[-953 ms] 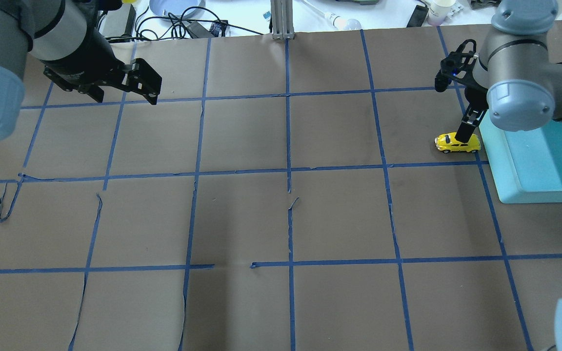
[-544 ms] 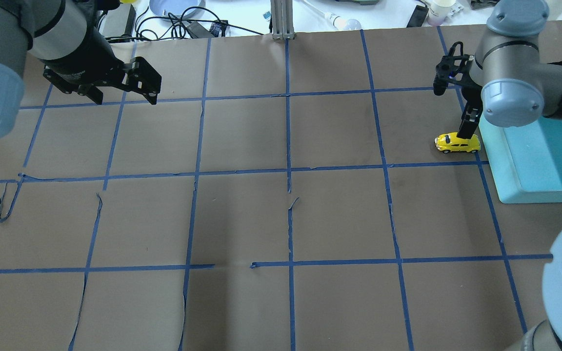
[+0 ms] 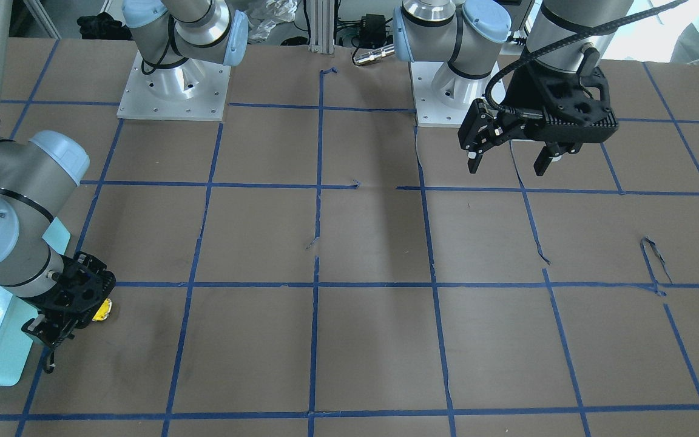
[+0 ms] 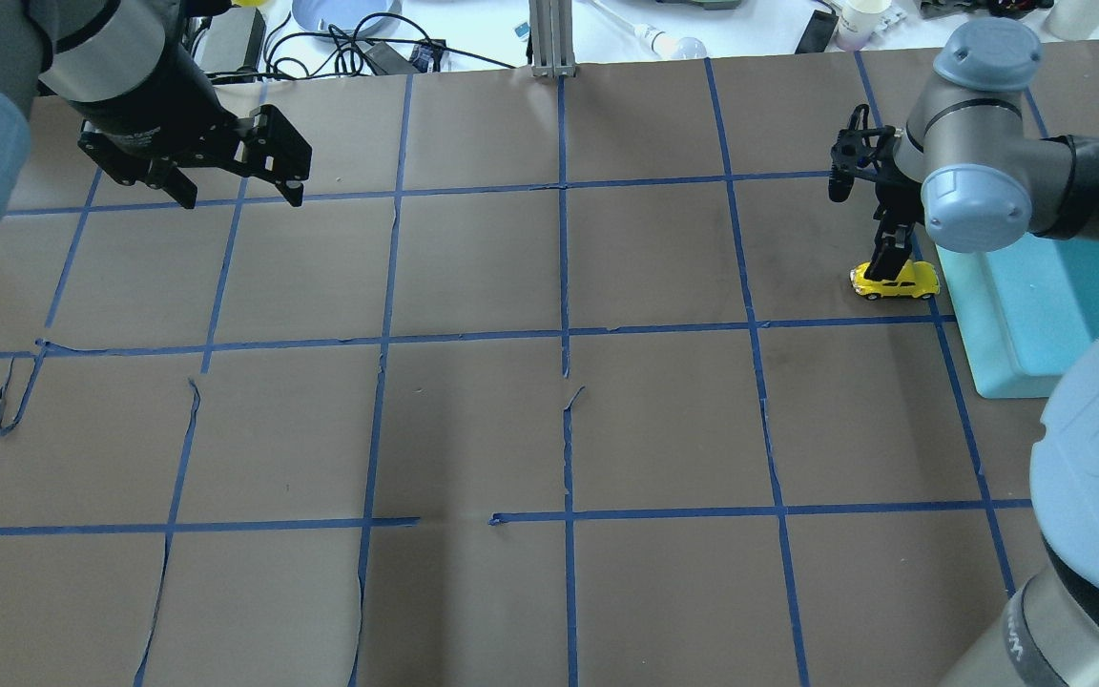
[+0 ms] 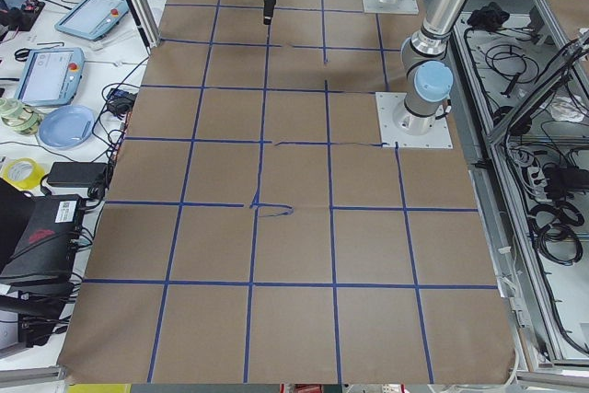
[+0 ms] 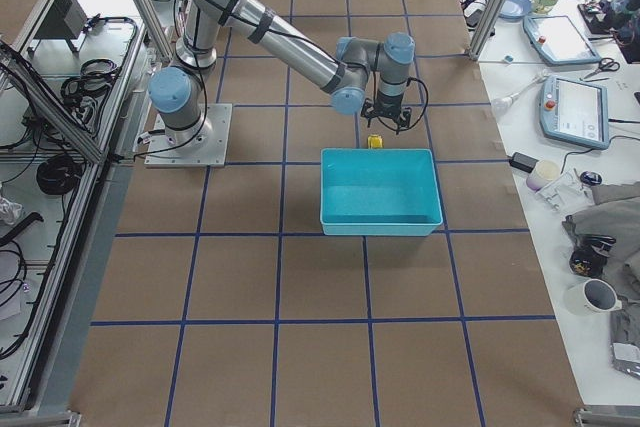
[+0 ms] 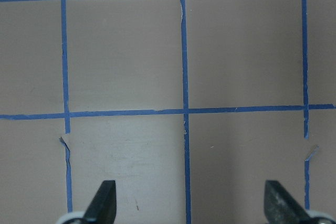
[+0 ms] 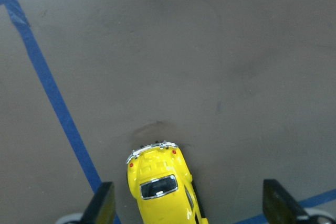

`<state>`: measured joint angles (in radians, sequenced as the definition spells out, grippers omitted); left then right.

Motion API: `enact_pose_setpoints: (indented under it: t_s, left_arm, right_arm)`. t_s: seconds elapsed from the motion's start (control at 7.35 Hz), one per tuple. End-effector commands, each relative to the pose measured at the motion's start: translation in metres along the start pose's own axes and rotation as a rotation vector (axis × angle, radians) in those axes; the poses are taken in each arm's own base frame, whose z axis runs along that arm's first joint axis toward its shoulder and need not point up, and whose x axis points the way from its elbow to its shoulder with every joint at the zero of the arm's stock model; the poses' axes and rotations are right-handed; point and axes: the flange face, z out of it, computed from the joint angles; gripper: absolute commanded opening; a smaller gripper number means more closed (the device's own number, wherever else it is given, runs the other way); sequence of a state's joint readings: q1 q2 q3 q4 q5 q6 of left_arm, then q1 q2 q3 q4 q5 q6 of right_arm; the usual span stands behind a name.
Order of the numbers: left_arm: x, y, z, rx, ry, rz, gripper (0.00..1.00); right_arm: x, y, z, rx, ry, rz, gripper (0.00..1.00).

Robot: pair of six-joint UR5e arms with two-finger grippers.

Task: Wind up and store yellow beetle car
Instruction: 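Close the right gripper around the yellow car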

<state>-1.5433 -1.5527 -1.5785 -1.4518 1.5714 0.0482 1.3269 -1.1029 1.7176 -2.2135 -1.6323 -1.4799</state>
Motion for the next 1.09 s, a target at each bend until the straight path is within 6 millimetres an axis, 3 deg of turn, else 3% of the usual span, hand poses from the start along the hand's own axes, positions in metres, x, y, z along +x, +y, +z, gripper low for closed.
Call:
enact_pose_setpoints:
  t_s: [0.0, 0.41, 0.54, 0.68, 0.82, 0.95]
  left_arm:
    - [0.000, 0.001, -0.001, 0.000, 0.002, 0.001, 1.00]
    - [0.002, 0.001, -0.001, 0.000, 0.008, 0.004, 1.00]
    - [0.002, 0.001, 0.000, -0.002, 0.009, 0.002, 1.00]
    - [0.001, 0.003, 0.001, -0.011, 0.001, 0.001, 1.00]
    - [0.001, 0.004, 0.002, -0.019, 0.002, 0.001, 1.00]
    - [0.002, 0.004, 0.002, -0.019, 0.003, 0.002, 1.00]
  right_arm:
    - [-0.001, 0.025, 0.014, 0.000, -0.038, -0.060, 1.00]
    - [-0.002, 0.027, 0.040, 0.006, -0.083, -0.069, 1.00]
    - [-0.001, 0.027, 0.040, 0.003, -0.082, -0.074, 0.60]
    - [-0.001, 0.028, 0.039, -0.006, -0.080, -0.076, 0.08]
    - [0.000, 0.028, 0.035, -0.005, -0.074, -0.107, 0.00]
    - [0.000, 0.028, 0.029, 0.001, -0.078, -0.109, 0.00]
